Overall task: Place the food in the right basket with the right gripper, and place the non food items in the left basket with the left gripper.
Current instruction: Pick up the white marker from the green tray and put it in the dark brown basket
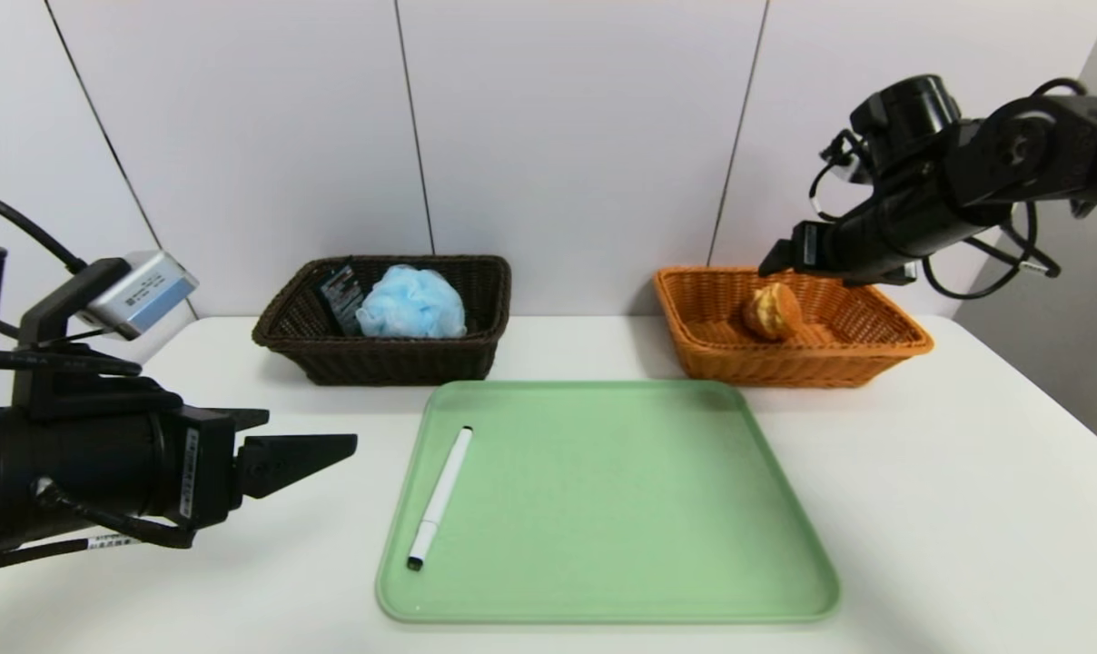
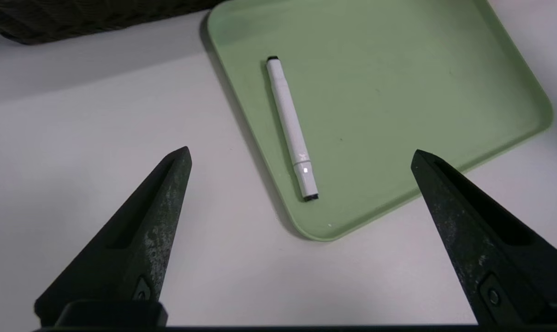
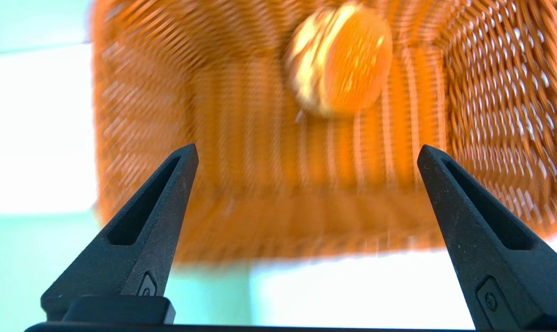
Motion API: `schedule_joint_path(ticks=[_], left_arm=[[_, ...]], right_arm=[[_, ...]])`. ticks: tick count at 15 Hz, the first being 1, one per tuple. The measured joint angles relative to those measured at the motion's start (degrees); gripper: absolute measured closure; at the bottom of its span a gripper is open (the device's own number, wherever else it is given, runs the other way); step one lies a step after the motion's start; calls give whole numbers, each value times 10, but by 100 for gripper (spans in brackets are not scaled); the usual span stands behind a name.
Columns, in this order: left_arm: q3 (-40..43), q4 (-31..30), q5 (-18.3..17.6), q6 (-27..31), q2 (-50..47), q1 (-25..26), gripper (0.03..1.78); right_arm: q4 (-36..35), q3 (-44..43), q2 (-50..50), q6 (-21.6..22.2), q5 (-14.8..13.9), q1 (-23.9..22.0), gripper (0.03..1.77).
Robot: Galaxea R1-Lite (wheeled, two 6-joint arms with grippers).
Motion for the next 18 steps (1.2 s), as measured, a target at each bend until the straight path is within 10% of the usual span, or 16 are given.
schedule_joint_path(ticks=[9,18], left_arm=[[-82,17,78,-19,142,-119,12],[-288,213,97,-34,275,-161,12]], right_arm=[[275,34,-210,22,-10,50,11],[280,105,-261,24,-9,51,11]])
